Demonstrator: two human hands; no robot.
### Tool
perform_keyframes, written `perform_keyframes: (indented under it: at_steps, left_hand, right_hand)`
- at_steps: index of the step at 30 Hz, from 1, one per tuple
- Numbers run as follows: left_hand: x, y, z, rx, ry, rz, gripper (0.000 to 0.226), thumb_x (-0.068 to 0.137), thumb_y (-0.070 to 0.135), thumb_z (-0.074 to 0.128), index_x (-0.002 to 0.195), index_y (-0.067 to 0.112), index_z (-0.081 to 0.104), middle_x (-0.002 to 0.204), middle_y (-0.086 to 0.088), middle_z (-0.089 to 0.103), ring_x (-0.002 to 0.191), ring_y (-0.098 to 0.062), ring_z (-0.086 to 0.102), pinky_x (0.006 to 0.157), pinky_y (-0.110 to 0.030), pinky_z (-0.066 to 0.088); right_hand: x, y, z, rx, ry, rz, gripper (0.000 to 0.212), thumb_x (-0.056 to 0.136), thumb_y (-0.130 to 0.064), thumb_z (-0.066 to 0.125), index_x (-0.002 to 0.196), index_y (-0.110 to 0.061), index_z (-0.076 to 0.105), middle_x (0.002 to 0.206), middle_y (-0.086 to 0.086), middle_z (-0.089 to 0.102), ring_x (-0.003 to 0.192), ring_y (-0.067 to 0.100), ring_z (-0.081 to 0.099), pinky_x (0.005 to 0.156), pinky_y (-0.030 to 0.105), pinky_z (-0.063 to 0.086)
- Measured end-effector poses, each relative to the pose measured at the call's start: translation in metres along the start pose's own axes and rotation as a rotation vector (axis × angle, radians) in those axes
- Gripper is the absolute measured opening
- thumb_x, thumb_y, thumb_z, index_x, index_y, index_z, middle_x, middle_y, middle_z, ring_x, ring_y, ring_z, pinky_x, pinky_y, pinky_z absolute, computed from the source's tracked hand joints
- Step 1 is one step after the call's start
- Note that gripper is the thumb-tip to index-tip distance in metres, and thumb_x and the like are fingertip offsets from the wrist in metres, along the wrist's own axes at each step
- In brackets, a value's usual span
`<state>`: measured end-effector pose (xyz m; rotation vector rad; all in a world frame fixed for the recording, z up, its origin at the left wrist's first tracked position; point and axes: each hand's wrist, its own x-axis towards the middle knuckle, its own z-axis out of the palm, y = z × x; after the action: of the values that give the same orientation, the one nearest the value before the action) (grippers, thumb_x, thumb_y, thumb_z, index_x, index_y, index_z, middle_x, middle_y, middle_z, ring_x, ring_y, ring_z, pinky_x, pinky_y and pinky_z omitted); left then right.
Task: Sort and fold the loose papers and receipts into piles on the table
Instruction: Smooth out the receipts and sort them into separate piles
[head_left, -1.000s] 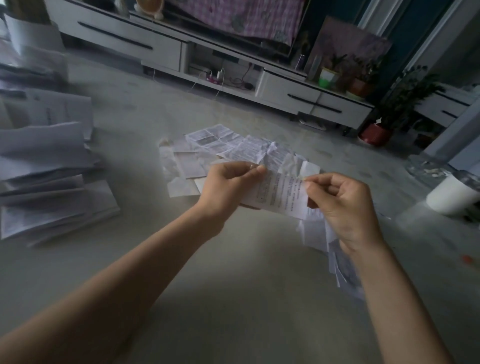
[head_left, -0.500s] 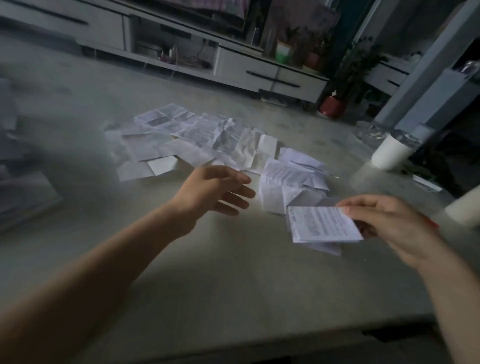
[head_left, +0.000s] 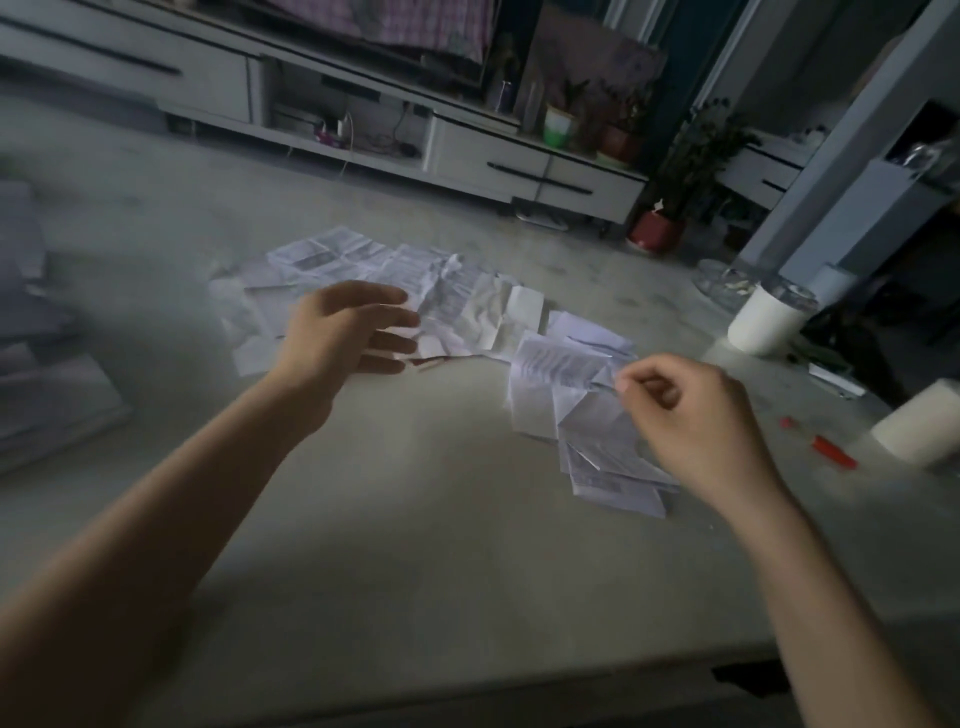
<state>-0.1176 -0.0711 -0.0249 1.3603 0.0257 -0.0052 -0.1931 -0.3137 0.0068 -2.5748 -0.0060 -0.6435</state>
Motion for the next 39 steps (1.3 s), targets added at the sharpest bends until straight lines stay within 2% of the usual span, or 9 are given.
perform_keyframes:
  at_steps: [5, 11, 15, 20, 25, 28, 31, 34, 39]
  left_hand:
    - [0.016, -0.004, -0.029, 0.242, 0.294, 0.183, 0.020, 0.088, -0.002, 0.049, 0.101, 0.008, 0.061, 0.087, -0.004, 0.063, 0.057, -0.009, 0.060, 0.054, -0.028, 0.052]
    - [0.025, -0.004, -0.042, 0.318, 0.311, 0.205, 0.020, 0.086, -0.004, 0.046, 0.094, 0.007, 0.061, 0.090, -0.007, 0.063, 0.052, -0.005, 0.060, 0.058, -0.034, 0.053]
    - [0.031, -0.009, -0.042, 0.363, 0.285, 0.230, 0.029, 0.081, -0.006, 0.045, 0.080, 0.019, 0.061, 0.089, -0.008, 0.065, 0.074, -0.029, 0.065, 0.075, -0.047, 0.055]
    - [0.045, -0.007, -0.039, 0.412, 0.272, 0.253, 0.029, 0.081, -0.001, 0.045, 0.081, 0.024, 0.060, 0.095, -0.003, 0.066, 0.085, -0.027, 0.067, 0.080, -0.047, 0.054]
    - [0.051, -0.013, -0.041, 0.492, 0.276, 0.248, 0.027, 0.081, -0.002, 0.046, 0.082, 0.022, 0.060, 0.093, -0.003, 0.066, 0.086, -0.025, 0.067, 0.079, -0.044, 0.055]
    - [0.050, -0.014, -0.041, 0.496, 0.292, 0.251, 0.024, 0.083, -0.001, 0.048, 0.084, 0.020, 0.060, 0.093, -0.005, 0.067, 0.088, -0.023, 0.065, 0.082, -0.038, 0.053]
    - [0.048, -0.011, -0.042, 0.298, 0.239, 0.213, 0.010, 0.086, 0.012, 0.055, 0.087, 0.019, 0.061, 0.095, -0.002, 0.065, 0.096, -0.023, 0.063, 0.087, -0.041, 0.052]
    - [0.044, -0.007, -0.044, 0.044, 0.194, 0.124, 0.012, 0.090, 0.017, 0.057, 0.101, 0.016, 0.058, 0.102, -0.005, 0.062, 0.106, -0.026, 0.060, 0.085, -0.036, 0.050]
    - [0.042, -0.009, -0.061, -0.159, 0.072, -0.004, 0.082, 0.070, 0.051, 0.070, 0.137, 0.014, 0.040, 0.130, -0.001, 0.051, 0.118, -0.016, 0.051, 0.091, -0.032, 0.045]
  right_hand:
    - [0.009, -0.041, 0.081, 0.173, -0.124, -0.168, 0.009, 0.084, -0.011, 0.063, 0.090, -0.009, 0.068, 0.088, -0.001, 0.061, 0.080, 0.008, 0.057, 0.077, 0.017, 0.043]
    - [0.065, -0.066, 0.142, -0.021, -0.336, -0.205, 0.038, 0.095, -0.023, 0.049, 0.130, -0.011, 0.051, 0.143, 0.008, 0.039, 0.136, 0.021, 0.030, 0.105, 0.021, 0.019]
    - [0.082, -0.057, 0.167, -0.104, -0.472, -0.165, 0.042, 0.091, -0.047, 0.040, 0.126, -0.027, 0.052, 0.149, 0.007, 0.030, 0.136, 0.026, 0.031, 0.108, 0.032, 0.026]
    - [0.087, -0.055, 0.175, -0.214, -0.478, -0.177, 0.053, 0.091, -0.055, 0.028, 0.133, -0.027, 0.043, 0.155, 0.004, 0.020, 0.138, 0.025, 0.026, 0.110, 0.039, 0.021]
    - [0.084, -0.057, 0.176, -0.385, -0.453, -0.203, 0.070, 0.094, -0.058, 0.020, 0.149, -0.015, 0.012, 0.159, 0.004, 0.002, 0.145, 0.021, 0.002, 0.115, 0.043, 0.000]
    - [0.082, -0.060, 0.172, -0.379, -0.270, -0.312, 0.084, 0.086, -0.067, 0.006, 0.149, -0.012, 0.005, 0.159, 0.003, -0.003, 0.144, 0.017, -0.007, 0.111, 0.036, -0.014]
    - [0.077, -0.071, 0.161, -0.210, -0.034, -0.466, 0.084, 0.087, -0.065, 0.009, 0.148, -0.008, 0.018, 0.157, 0.006, 0.012, 0.143, 0.018, 0.002, 0.112, 0.032, -0.010]
    - [0.067, -0.085, 0.139, 0.235, 0.041, -0.455, 0.061, 0.092, -0.045, 0.041, 0.142, -0.011, 0.033, 0.147, -0.004, 0.032, 0.138, 0.007, 0.022, 0.114, 0.021, 0.017]
    - [0.061, -0.095, 0.114, 0.976, 0.153, -0.016, 0.024, 0.089, -0.014, 0.060, 0.113, -0.020, 0.061, 0.113, -0.013, 0.063, 0.102, -0.008, 0.059, 0.085, 0.010, 0.046]
